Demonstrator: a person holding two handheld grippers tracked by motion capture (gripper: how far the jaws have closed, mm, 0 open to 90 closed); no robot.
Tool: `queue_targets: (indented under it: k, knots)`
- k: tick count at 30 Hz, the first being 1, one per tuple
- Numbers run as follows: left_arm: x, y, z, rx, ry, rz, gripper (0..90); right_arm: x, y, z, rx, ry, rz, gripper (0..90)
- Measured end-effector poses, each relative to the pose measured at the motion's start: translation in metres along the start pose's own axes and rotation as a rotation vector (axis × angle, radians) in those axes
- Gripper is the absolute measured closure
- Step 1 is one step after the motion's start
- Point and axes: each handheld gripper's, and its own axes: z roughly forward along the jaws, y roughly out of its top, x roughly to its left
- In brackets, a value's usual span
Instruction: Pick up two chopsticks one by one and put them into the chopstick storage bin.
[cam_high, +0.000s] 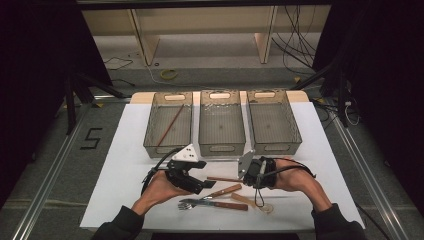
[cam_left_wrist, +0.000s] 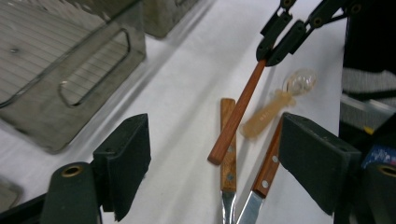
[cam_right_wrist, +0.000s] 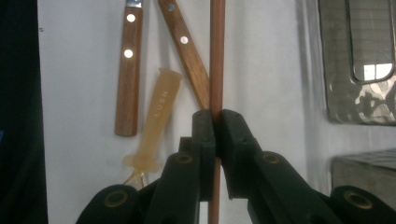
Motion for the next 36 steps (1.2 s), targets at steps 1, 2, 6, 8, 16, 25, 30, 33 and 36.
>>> queue_targets:
  k: [1, 2, 6, 8, 16, 25, 30, 33, 36]
  knots:
    - [-0.001, 0.001, 0.001, 0.012, -0.006, 0.010, 26.3, 0.001, 0.001, 0.001, 0.001, -0.002, -0.005, 85.2]
    - [-0.003, 0.002, 0.003, 0.023, -0.014, 0.022, 27.0, 0.003, 0.003, 0.001, 0.002, -0.001, -0.003, 85.2]
    - [-0.007, 0.004, 0.008, 0.076, -0.032, 0.058, 31.9, 0.005, 0.007, 0.002, -0.002, 0.009, -0.027, 85.2]
    - [-0.008, 0.004, 0.011, 0.101, -0.040, 0.074, 35.3, 0.007, 0.009, 0.003, -0.005, 0.007, -0.038, 85.2]
    - [-0.013, 0.004, 0.013, 0.147, -0.062, 0.125, 51.3, 0.012, 0.016, 0.002, -0.016, 0.011, -0.064, 85.1]
    - [-0.019, 0.003, 0.016, 0.185, -0.067, 0.185, 69.7, 0.015, 0.020, 0.002, -0.014, 0.022, -0.088, 85.1]
    - [-0.021, 0.002, 0.018, 0.202, -0.088, 0.196, 77.3, 0.016, 0.020, 0.002, -0.009, 0.027, -0.097, 85.1]
    - [-0.021, 0.001, 0.019, 0.208, -0.101, 0.221, 79.1, 0.017, 0.020, 0.003, -0.008, 0.030, -0.110, 85.0]
    - [-0.023, 0.000, 0.019, 0.211, -0.116, 0.243, 81.2, 0.017, 0.020, 0.005, -0.002, 0.028, -0.135, 84.9]
